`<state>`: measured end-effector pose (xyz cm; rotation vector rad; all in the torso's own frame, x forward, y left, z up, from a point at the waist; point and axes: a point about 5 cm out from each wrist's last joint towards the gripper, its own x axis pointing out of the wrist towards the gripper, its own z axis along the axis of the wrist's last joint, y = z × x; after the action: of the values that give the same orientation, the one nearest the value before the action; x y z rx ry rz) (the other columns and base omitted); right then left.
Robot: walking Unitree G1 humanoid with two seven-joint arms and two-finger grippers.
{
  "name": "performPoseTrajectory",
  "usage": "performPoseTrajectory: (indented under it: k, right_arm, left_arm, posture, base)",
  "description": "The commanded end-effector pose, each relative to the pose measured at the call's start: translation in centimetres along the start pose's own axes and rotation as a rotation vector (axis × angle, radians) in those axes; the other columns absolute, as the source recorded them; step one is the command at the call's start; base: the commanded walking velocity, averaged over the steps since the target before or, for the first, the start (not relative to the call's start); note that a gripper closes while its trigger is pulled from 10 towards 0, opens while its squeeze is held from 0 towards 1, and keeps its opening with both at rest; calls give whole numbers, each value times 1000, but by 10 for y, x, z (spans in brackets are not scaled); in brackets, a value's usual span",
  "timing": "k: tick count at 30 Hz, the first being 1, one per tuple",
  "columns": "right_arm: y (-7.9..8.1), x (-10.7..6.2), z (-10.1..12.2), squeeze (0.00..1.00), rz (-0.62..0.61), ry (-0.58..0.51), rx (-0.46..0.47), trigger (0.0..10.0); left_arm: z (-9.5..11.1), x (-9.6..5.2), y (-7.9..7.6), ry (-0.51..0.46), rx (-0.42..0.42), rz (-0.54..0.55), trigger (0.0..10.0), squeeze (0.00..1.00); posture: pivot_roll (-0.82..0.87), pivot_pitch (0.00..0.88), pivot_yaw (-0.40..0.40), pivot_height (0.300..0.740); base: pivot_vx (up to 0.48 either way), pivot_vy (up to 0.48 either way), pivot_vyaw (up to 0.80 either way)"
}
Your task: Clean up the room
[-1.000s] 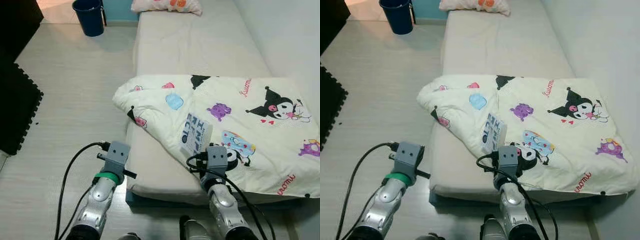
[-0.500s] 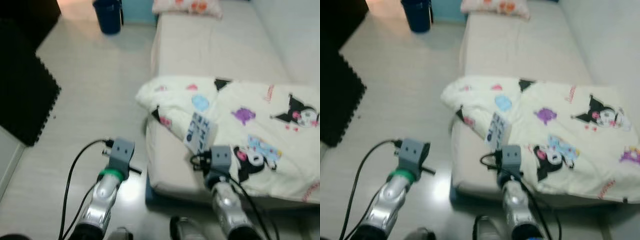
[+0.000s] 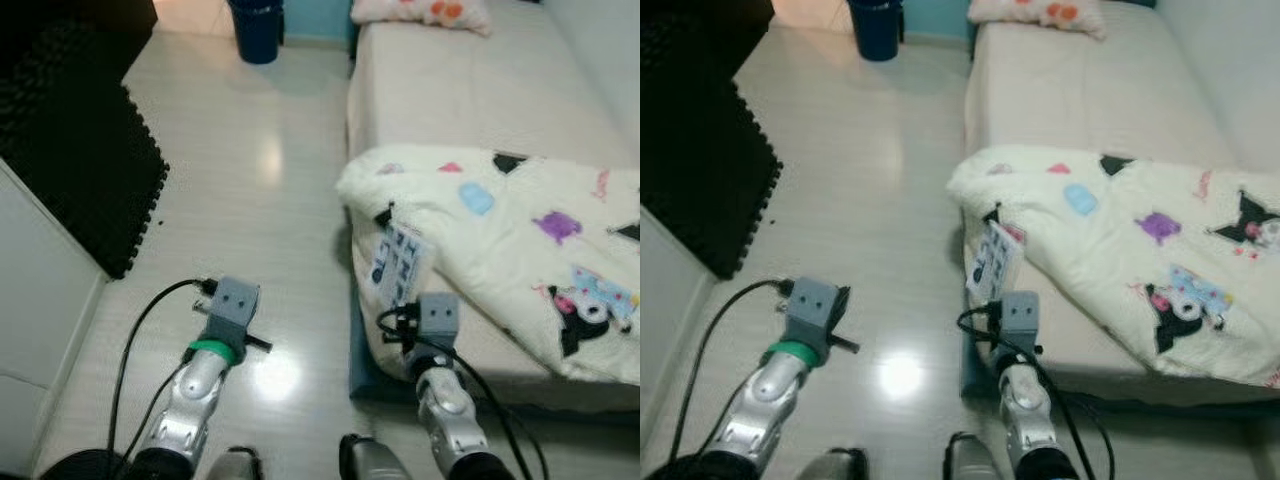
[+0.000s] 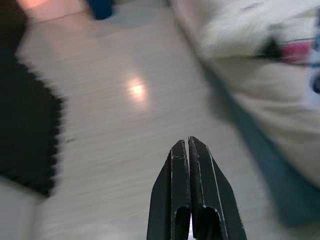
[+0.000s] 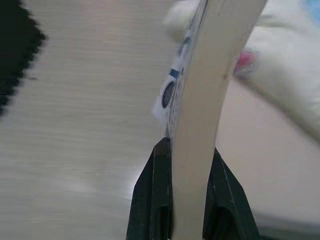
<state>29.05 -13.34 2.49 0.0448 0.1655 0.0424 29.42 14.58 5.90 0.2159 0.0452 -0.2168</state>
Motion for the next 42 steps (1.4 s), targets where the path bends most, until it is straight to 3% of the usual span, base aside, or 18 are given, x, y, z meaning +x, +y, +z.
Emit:
performPoseTrajectory:
  k: [1, 13, 42]
  right_arm:
    - [0, -1, 1, 0, 12, -16, -6, 10000]
    - [1, -5, -3, 0, 18, -16, -6, 10000]
    - [-3, -4, -2, 0, 11, -18, -14, 10000]
  left_arm:
    - [-5, -3, -7, 19, -18, -18, 10000, 0]
    - [-4, -2, -3, 43, -16, -16, 10000, 0]
    - [1, 1, -8, 34, -64, -3, 10000, 0]
  posture:
    - [43, 153, 18, 740]
    - [44, 155, 20, 740]
    - [37, 150, 13, 740]
  base:
    - [0, 461, 0]
    - [0, -430, 0]
    - [0, 0, 0]
